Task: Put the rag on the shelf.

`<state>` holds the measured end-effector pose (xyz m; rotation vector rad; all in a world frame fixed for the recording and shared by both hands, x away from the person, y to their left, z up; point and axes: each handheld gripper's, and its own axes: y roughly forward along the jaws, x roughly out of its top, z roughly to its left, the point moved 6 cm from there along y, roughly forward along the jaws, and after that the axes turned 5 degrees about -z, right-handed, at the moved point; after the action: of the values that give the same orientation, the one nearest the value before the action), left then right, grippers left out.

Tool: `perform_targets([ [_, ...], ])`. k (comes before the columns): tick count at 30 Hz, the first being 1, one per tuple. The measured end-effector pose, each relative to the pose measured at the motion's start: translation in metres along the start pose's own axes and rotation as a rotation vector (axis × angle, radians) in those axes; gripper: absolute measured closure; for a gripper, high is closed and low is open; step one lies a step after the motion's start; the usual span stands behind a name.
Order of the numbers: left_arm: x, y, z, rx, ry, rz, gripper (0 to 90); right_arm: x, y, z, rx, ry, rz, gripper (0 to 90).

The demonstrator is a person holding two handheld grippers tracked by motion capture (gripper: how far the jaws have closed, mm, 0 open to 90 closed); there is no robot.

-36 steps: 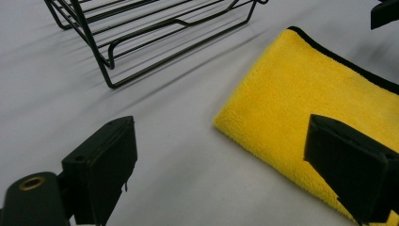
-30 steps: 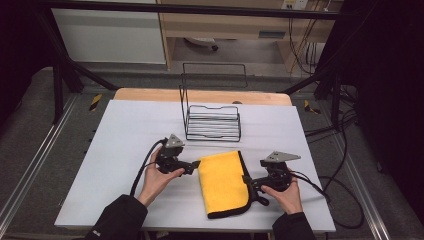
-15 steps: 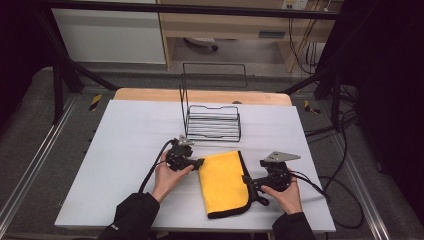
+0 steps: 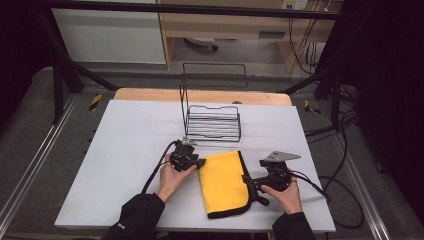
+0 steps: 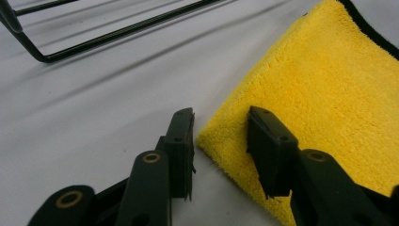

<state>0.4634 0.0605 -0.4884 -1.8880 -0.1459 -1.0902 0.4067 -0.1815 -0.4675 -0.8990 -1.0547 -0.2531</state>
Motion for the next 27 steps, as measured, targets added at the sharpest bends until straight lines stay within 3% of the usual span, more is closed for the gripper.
perform_targets([
  [10,-0.001,0.001,-0.003,-0.011,-0.022,0.005,71.8,0.002,0.002,-0.002,0.001,0.009,0.000,3.6],
  [18,-0.001,0.001,-0.006,-0.003,-0.002,-0.007,79.9,0.006,0.009,-0.005,-0.011,0.018,-0.004,5.3],
  [27,-0.002,0.002,-0.007,0.002,0.017,-0.014,80.0,0.021,0.031,-0.015,-0.041,0.018,-0.005,17.6],
])
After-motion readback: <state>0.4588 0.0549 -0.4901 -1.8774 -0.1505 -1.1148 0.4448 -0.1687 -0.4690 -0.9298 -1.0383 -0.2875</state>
